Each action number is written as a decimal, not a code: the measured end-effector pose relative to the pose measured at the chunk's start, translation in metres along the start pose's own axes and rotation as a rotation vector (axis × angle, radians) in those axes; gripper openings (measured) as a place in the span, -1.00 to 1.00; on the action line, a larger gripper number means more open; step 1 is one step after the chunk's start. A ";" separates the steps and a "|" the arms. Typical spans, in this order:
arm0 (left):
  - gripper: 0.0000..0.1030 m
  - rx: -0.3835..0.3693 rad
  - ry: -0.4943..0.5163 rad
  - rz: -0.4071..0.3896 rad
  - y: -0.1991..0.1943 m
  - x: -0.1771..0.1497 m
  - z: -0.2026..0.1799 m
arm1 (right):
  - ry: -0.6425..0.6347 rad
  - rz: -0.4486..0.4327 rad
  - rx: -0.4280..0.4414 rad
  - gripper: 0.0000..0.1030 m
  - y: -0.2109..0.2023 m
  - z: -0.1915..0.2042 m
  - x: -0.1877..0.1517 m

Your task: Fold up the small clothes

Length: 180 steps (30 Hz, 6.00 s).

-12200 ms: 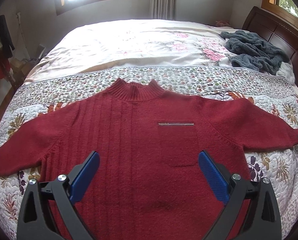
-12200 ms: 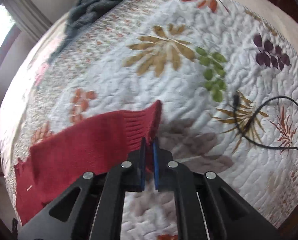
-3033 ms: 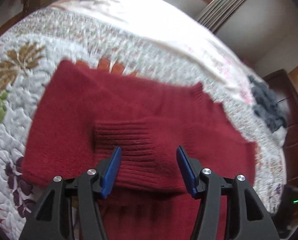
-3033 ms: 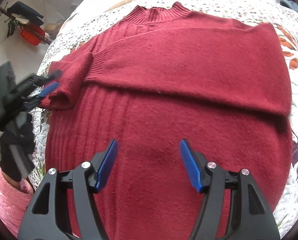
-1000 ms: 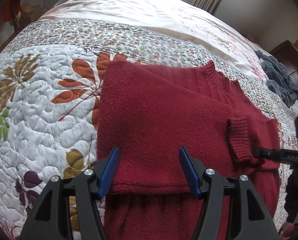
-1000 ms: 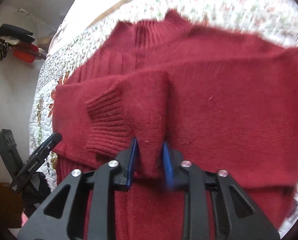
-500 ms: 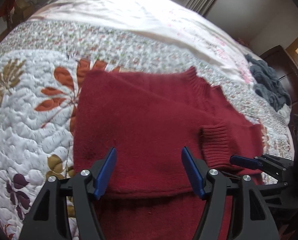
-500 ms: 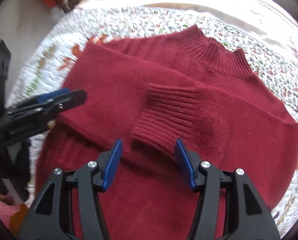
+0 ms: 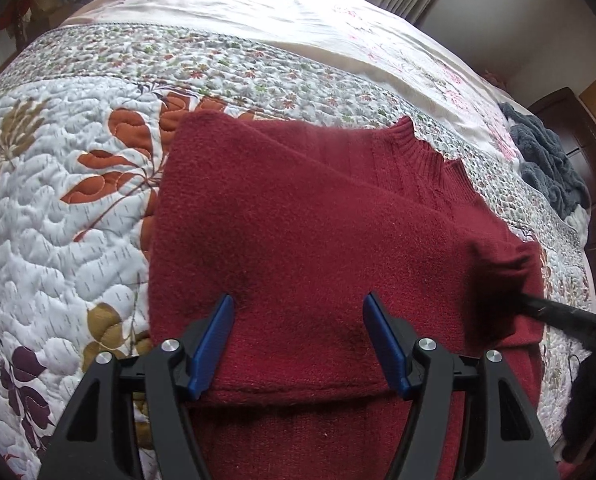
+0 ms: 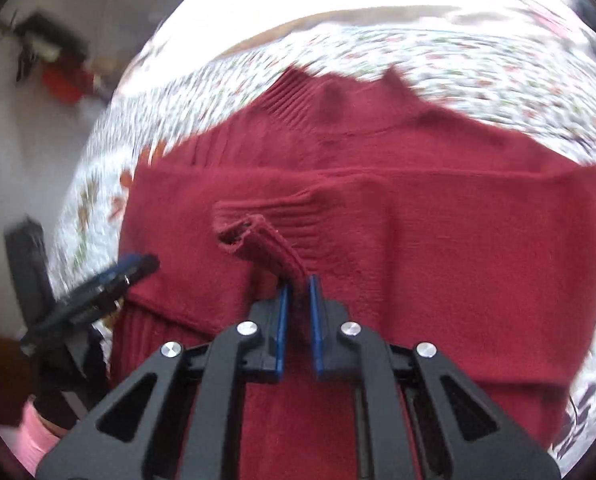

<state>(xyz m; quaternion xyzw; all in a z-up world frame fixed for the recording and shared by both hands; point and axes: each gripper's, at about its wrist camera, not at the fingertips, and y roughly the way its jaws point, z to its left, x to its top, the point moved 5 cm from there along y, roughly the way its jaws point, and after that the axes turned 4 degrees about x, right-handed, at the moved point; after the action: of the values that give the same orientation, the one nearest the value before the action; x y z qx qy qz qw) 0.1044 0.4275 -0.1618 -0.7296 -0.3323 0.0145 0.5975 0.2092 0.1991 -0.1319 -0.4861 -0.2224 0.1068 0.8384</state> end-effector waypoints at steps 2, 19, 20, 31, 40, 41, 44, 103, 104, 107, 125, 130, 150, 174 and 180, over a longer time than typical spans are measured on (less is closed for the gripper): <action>0.31 0.008 0.011 -0.002 0.001 -0.001 -0.001 | 0.060 -0.035 0.014 -0.84 -0.017 -0.019 -0.002; 0.32 0.050 0.039 -0.012 0.000 -0.001 -0.005 | 0.321 -0.072 0.054 -0.06 -0.042 -0.127 -0.041; 0.32 0.051 0.038 -0.019 -0.003 0.000 -0.008 | 0.345 -0.082 0.088 -0.06 -0.043 -0.131 -0.040; 0.32 0.031 0.090 0.020 0.006 -0.004 -0.034 | 0.359 -0.014 -0.003 -0.74 -0.027 -0.141 -0.036; 0.33 0.042 0.086 0.039 -0.005 -0.013 -0.033 | 0.269 -0.054 -0.063 -0.55 -0.041 -0.128 -0.045; 0.33 0.038 0.085 0.036 -0.012 -0.015 -0.031 | 0.249 -0.070 -0.062 -0.55 -0.051 -0.124 -0.048; 0.34 0.036 0.101 0.009 -0.047 -0.031 -0.024 | 0.206 -0.109 -0.037 -0.47 -0.086 -0.111 -0.074; -0.03 0.047 0.025 0.212 -0.145 -0.303 0.071 | 0.355 0.013 0.114 -0.42 -0.101 -0.117 -0.384; 0.01 0.052 0.039 0.213 -0.144 -0.304 0.068 | 0.353 0.013 0.116 -0.42 -0.100 -0.117 -0.384; 0.03 0.076 0.059 0.210 -0.140 -0.303 0.059 | 0.341 0.013 0.104 -0.57 -0.102 -0.113 -0.382; -0.86 -0.126 -0.044 0.106 -0.181 -0.264 0.046 | 0.353 -0.116 0.295 -0.89 -0.156 -0.107 -0.336; -0.86 -0.148 -0.052 0.066 -0.187 -0.233 0.044 | 0.331 -0.142 0.301 -0.89 -0.168 -0.105 -0.304; -0.84 -0.163 -0.193 0.101 -0.106 -0.130 0.061 | 0.445 -0.052 0.294 -0.88 -0.119 -0.153 -0.196; -0.21 -0.151 -0.141 0.047 -0.144 -0.115 0.087 | 0.403 -0.105 0.207 -0.26 -0.162 -0.175 -0.196; -0.05 -0.035 0.093 0.067 -0.125 -0.114 0.048 | 0.342 -0.103 0.171 -0.22 -0.162 -0.160 -0.195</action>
<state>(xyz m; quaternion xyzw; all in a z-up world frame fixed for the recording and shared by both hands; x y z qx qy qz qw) -0.0623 0.4198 -0.1082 -0.7504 -0.2798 -0.0053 0.5988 0.1083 -0.0825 -0.1134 -0.4121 -0.0914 -0.0019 0.9066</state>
